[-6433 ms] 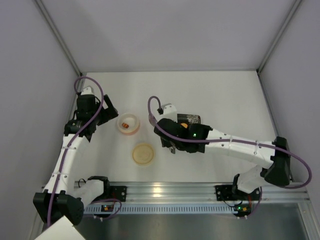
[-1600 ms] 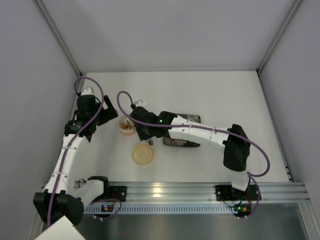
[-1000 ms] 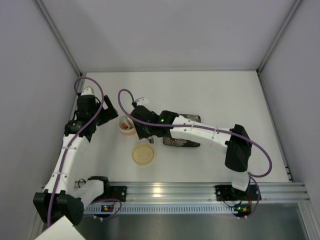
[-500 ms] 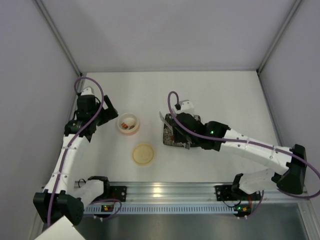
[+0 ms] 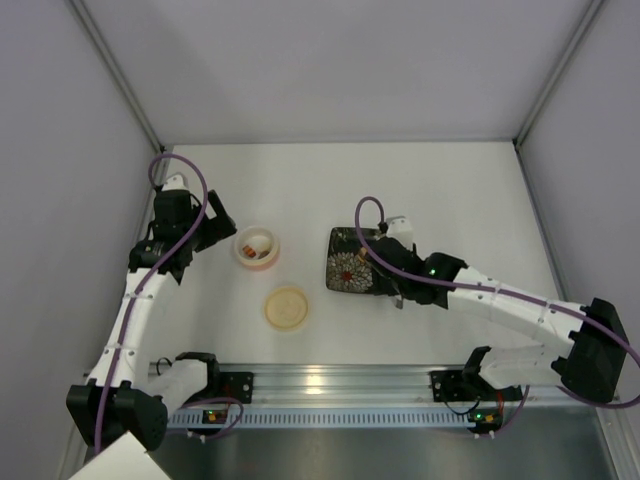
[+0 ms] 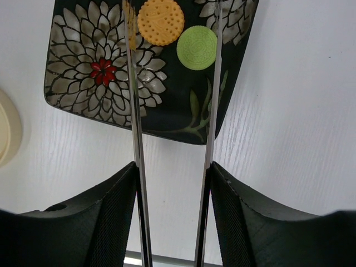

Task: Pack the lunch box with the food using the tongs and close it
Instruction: Pick up the fake food from the plate.

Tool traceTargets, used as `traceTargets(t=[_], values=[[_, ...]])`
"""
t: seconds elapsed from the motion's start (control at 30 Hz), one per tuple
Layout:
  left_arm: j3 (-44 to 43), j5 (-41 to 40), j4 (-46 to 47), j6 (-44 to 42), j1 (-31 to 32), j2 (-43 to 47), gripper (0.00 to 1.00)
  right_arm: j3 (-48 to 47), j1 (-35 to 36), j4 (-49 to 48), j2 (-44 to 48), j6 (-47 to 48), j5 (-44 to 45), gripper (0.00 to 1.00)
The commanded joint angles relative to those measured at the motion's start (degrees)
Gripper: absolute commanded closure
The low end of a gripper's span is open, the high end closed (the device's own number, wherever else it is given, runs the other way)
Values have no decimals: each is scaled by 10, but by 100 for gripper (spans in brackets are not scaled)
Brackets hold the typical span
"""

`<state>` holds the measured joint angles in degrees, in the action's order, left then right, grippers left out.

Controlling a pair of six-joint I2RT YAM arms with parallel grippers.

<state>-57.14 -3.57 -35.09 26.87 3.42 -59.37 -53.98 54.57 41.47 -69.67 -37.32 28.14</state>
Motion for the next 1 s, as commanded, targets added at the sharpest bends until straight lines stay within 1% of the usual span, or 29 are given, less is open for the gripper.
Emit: traceTargets(t=[0.0,0.23,0.53,0.67,0.77,0.97], values=[[5,8,23,-7,-3,18,1,8,-8,-39,15,-3,-7,47],[5,8,24,-8,-3,18,1,11,-9,-63,-4,2,-27,47],[5,8,23,-8,-3,19,1,13,-9,-70,-25,6,-33,48],[5,8,24,-9,-3,20,1,6,-9,-69,-34,10,-31,51],[5,8,24,-9,-3,19,1,-2,-10,-67,-40,15,-32,56],[5,8,23,-9,-3,19,1,-16,-9,-67,-49,23,-42,58]])
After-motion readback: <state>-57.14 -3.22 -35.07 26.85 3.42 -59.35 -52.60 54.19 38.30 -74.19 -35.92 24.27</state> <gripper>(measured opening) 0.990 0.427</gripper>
